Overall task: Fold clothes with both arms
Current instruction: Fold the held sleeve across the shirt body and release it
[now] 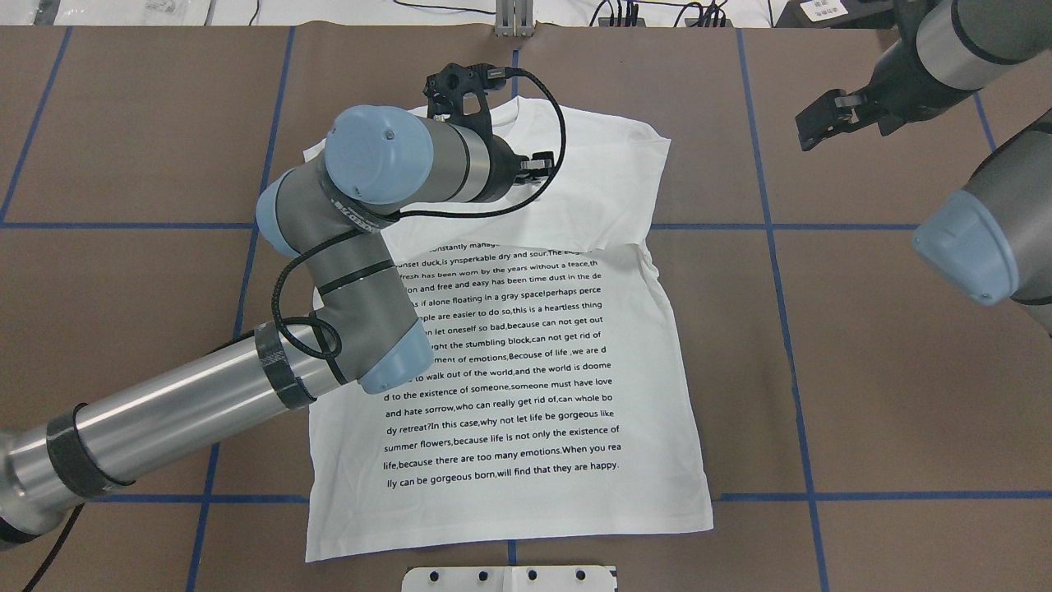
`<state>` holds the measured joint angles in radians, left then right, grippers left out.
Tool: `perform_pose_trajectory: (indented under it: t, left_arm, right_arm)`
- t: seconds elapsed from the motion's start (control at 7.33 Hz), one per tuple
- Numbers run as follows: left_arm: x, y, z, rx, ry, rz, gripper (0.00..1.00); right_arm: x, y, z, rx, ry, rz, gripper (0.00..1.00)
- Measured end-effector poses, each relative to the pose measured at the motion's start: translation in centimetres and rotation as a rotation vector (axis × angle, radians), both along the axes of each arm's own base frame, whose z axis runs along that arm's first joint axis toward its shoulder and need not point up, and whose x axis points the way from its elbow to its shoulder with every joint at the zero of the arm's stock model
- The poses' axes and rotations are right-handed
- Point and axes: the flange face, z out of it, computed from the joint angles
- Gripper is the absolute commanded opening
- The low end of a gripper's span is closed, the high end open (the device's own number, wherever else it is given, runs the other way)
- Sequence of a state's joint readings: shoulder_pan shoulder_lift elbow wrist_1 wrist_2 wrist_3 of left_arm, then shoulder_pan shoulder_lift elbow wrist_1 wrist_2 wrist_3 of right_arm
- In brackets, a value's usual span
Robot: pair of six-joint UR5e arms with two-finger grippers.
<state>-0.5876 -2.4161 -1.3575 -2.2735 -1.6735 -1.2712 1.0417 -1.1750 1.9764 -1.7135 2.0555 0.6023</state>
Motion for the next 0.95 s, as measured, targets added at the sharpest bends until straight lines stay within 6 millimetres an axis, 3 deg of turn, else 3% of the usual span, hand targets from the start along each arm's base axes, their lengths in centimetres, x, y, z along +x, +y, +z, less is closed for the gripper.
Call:
perform_pose_trajectory:
  t: [0.27,0.55,0.68,0.95]
  left_arm:
    - [2.3,2.5,-0.4,0.004,0.004,0.038,1.00]
    - [1.8,3.8,-1.1,0.035,0.003,0.112,1.00]
    - [0.3,3.5,-0.1,0.073,-0.041,0.147,1.00]
    - [-7.4,0.5,4.2,0.177,-0.166,0.202,1.00]
  right_arm:
    - [0.0,-0.1,0.1,-0.002,0.001,0.000,1.00]
    - [-1.0,0.0,-0.5,-0.009,-0.008,0.004,1.00]
    - [-2.8,0.1,-1.7,-0.021,-0.020,0.015,1.00]
    - [-9.3,-0.4,-5.0,-0.044,-0.018,0.067,1.00]
